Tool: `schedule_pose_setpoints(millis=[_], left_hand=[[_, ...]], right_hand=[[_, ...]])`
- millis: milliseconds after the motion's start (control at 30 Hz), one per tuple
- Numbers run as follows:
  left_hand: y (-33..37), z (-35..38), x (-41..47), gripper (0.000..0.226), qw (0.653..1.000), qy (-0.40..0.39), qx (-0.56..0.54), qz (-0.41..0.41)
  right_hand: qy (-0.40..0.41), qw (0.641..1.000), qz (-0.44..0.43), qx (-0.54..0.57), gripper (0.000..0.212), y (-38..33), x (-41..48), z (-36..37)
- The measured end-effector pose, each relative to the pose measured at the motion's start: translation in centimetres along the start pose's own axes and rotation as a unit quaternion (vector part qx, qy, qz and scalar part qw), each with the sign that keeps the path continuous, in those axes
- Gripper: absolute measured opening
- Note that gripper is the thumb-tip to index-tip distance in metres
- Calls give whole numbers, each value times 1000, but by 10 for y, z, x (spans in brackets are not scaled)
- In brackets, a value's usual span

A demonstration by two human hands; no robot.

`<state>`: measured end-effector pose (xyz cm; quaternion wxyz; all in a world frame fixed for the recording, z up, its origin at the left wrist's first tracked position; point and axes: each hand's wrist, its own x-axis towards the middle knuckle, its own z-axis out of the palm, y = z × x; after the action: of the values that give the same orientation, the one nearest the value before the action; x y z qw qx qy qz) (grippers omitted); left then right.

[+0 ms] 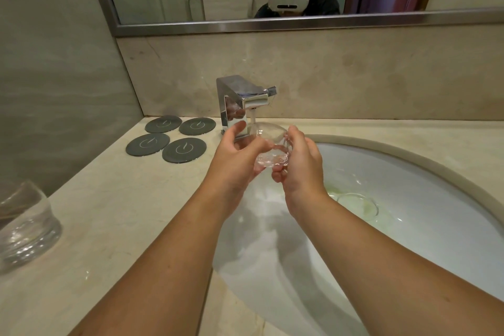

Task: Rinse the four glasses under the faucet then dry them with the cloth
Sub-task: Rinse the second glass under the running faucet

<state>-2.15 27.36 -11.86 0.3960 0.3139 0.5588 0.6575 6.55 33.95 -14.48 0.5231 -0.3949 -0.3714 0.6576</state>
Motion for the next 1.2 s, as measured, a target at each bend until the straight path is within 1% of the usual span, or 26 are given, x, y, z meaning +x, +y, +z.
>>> schedule_pose_setpoints(millis=[67,100,200,233,267,367,400,467,567,667,800,833,933,1033,1200], left_hand=[[0,0,1,67,1000,-4,-5,-11],[-1,-1,2,71,1000,-8,-4,-16],[-1,0,-2,101,999,-17,22,-31],[-1,0,-3,104,999,-13,30,-31],[-1,1,-3,101,999,-10,37,-26],[-5,-1,2,77,999,16,33,-8],[-4,0,2,74,999,17,28,-2],[-4,0,2,74,999,15,26,16],[-4,-1,1,85,998,4,47,44],[-4,0,0,87,997,-12,59,47],[-5,1,-3,99,997,-37,69,23],[-5,1,-3,99,996,-38,80,19],[-6,0,-3,87,993,-20,114,15],[-6,0,-3,81,992,-4,125,27],[-7,-1,-1,89,988,1,137,70]], right_hand=[[3,1000,-10,-4,35,-1,-2,0],[4,1000,-15,-9,34,-2,-3,-1],[2,1000,-24,-17,31,-2,-4,-1],[2,999,-26,-19,31,-2,-4,-1],[1,999,-27,-20,31,-1,-4,-1],[-7,1000,-21,-19,33,0,-2,-1],[-9,1000,-16,-21,35,1,-1,-1],[-5,1000,-3,-24,39,1,2,-1],[3,1000,26,-18,46,3,5,-2],[5,999,36,2,43,3,5,-3],[26,999,22,19,35,0,2,-3],[27,999,14,13,35,-1,2,-3],[25,1000,-8,-11,33,-2,-1,-3],[24,1000,-16,-11,32,-2,-1,-3],[21,1000,-13,-7,34,3,5,-2]])
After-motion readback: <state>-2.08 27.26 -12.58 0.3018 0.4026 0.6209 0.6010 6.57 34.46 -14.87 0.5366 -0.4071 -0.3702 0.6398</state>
